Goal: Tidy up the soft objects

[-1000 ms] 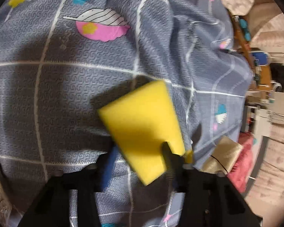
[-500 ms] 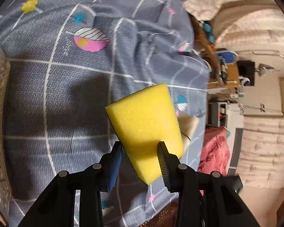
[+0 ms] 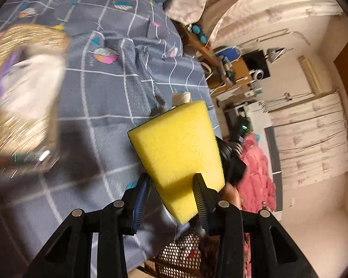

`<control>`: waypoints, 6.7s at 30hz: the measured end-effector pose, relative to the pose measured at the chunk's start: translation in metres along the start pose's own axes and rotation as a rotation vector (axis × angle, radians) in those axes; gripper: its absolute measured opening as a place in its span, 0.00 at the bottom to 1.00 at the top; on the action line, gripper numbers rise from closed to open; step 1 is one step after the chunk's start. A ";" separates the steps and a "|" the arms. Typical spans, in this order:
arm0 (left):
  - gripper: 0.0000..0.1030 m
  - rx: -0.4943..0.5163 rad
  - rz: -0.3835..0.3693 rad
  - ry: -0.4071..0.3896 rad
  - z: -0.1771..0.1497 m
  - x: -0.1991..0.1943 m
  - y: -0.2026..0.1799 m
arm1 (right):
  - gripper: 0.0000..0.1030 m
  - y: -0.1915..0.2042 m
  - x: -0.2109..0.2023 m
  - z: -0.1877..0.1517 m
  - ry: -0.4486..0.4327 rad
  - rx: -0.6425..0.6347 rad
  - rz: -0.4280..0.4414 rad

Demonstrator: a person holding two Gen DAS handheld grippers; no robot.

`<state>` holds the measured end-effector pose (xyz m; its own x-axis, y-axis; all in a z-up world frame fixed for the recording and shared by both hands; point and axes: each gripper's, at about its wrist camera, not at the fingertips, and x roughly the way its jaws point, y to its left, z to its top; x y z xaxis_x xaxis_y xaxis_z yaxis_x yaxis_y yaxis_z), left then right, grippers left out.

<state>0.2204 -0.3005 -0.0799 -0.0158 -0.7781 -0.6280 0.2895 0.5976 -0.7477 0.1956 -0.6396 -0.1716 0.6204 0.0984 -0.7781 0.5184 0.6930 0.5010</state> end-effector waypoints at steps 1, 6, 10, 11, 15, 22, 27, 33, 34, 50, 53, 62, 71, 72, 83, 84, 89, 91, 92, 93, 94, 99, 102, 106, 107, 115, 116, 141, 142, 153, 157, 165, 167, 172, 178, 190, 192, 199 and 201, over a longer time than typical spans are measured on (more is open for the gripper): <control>0.37 0.001 -0.010 -0.011 -0.004 -0.004 0.001 | 0.13 0.002 0.000 -0.001 -0.002 -0.010 -0.001; 0.37 0.034 -0.017 -0.108 -0.038 -0.078 0.021 | 0.13 0.018 -0.005 -0.007 -0.040 -0.075 0.001; 0.37 -0.010 0.013 -0.201 -0.058 -0.142 0.054 | 0.13 0.031 -0.009 -0.014 -0.066 -0.121 0.002; 0.37 -0.030 0.016 -0.222 -0.063 -0.155 0.064 | 0.13 0.033 -0.009 -0.015 -0.070 -0.126 0.005; 0.37 -0.129 0.044 -0.309 -0.080 -0.206 0.110 | 0.13 0.049 -0.013 -0.022 -0.100 -0.185 0.015; 0.37 -0.290 0.185 -0.390 -0.126 -0.275 0.187 | 0.13 0.094 -0.047 -0.044 -0.219 -0.336 0.029; 0.37 -0.392 0.263 -0.372 -0.151 -0.301 0.232 | 0.13 0.135 -0.086 -0.075 -0.252 -0.413 0.143; 0.38 -0.439 0.293 -0.309 -0.167 -0.313 0.269 | 0.14 0.194 -0.118 -0.125 -0.245 -0.518 0.288; 0.38 -0.441 0.314 -0.304 -0.168 -0.314 0.274 | 0.14 0.206 -0.122 -0.136 -0.235 -0.543 0.316; 0.36 -0.374 0.443 -0.133 -0.178 -0.314 0.313 | 0.14 0.354 -0.111 -0.306 0.093 -0.809 0.556; 0.36 -0.343 0.462 -0.114 -0.179 -0.317 0.314 | 0.14 0.367 -0.103 -0.327 0.146 -0.834 0.542; 0.43 -0.301 0.368 -0.052 -0.175 -0.284 0.310 | 0.14 0.392 -0.055 -0.366 0.316 -0.821 0.420; 0.66 -0.294 0.347 -0.240 -0.194 -0.329 0.285 | 0.14 0.406 -0.030 -0.384 0.372 -0.852 0.354; 0.66 -0.280 0.346 -0.293 -0.199 -0.340 0.280 | 0.14 0.411 -0.027 -0.387 0.383 -0.856 0.360; 0.66 -0.295 0.454 -0.646 -0.235 -0.395 0.271 | 0.14 0.488 0.029 -0.416 0.477 -0.814 0.376; 0.66 -0.297 0.474 -0.644 -0.236 -0.393 0.270 | 0.14 0.492 0.035 -0.418 0.476 -0.810 0.368; 0.66 -0.303 0.538 -0.646 -0.241 -0.391 0.269 | 0.14 0.505 0.062 -0.421 0.491 -0.747 0.324; 0.66 -0.297 0.586 -0.643 -0.242 -0.392 0.268 | 0.14 0.509 0.068 -0.421 0.481 -0.745 0.301; 0.66 -0.293 0.602 -0.640 -0.242 -0.392 0.267 | 0.14 0.509 0.070 -0.421 0.478 -0.744 0.296; 0.66 -0.291 0.619 -0.639 -0.242 -0.392 0.267 | 0.14 0.510 0.072 -0.421 0.475 -0.744 0.287; 0.66 -0.290 0.640 -0.638 -0.242 -0.393 0.265 | 0.14 0.511 0.074 -0.420 0.475 -0.742 0.283; 0.66 -0.287 0.683 -0.641 -0.240 -0.393 0.260 | 0.14 0.512 0.077 -0.420 0.457 -0.753 0.263; 0.66 -0.288 0.716 -0.640 -0.239 -0.393 0.257 | 0.14 0.511 0.076 -0.420 0.448 -0.759 0.257; 0.66 -0.286 0.799 -0.634 -0.239 -0.391 0.251 | 0.15 0.514 0.077 -0.422 0.446 -0.770 0.251; 0.66 -0.288 0.813 -0.634 -0.238 -0.392 0.251 | 0.15 0.515 0.078 -0.423 0.444 -0.775 0.247; 0.66 -0.319 0.963 -0.620 -0.238 -0.394 0.247 | 0.15 0.518 0.082 -0.424 0.426 -0.764 0.233; 0.66 -0.320 0.970 -0.622 -0.238 -0.394 0.246 | 0.15 0.518 0.083 -0.424 0.422 -0.762 0.230; 0.66 -0.314 1.097 -0.599 -0.235 -0.387 0.210 | 0.48 0.478 -0.007 -0.401 0.290 -0.814 0.327; 0.66 -0.311 1.097 -0.596 -0.234 -0.386 0.209 | 0.49 0.476 -0.013 -0.401 0.275 -0.824 0.327; 0.66 -0.286 1.079 -0.575 -0.236 -0.375 0.190 | 0.77 0.436 -0.080 -0.406 0.088 -0.958 0.294; 0.66 -0.304 1.057 -0.571 -0.239 -0.371 0.184 | 0.94 0.420 -0.093 -0.410 0.071 -0.950 0.260; 0.66 -0.330 1.086 -0.558 -0.246 -0.366 0.177 | 1.00 0.401 -0.106 -0.416 0.056 -0.902 0.192; 0.66 -0.337 1.098 -0.545 -0.248 -0.365 0.176 | 1.00 0.400 -0.111 -0.417 0.038 -0.903 0.185; 0.66 -0.321 1.123 -0.537 -0.252 -0.362 0.170 | 1.00 0.401 -0.124 -0.417 -0.015 -0.909 0.141; 0.66 -0.278 1.110 -0.566 -0.255 -0.364 0.158 | 1.00 0.399 -0.135 -0.408 -0.035 -0.850 0.101; 0.66 -0.210 1.141 -0.600 -0.257 -0.363 0.134 | 1.00 0.401 -0.148 -0.406 -0.051 -0.849 0.016; 0.66 -0.211 1.142 -0.602 -0.258 -0.363 0.135 | 1.00 0.399 -0.148 -0.404 -0.046 -0.832 0.018; 0.66 -0.203 1.147 -0.605 -0.260 -0.362 0.131 | 1.00 0.400 -0.146 -0.408 -0.033 -0.844 0.018; 0.66 -0.200 1.141 -0.599 -0.260 -0.361 0.131 | 1.00 0.400 -0.146 -0.409 -0.033 -0.847 0.020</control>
<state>0.0153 0.1086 -0.0074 0.5846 0.2503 -0.7717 -0.2909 0.9526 0.0887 0.0719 -0.0848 -0.0128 0.6485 0.1044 -0.7540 -0.1005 0.9936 0.0512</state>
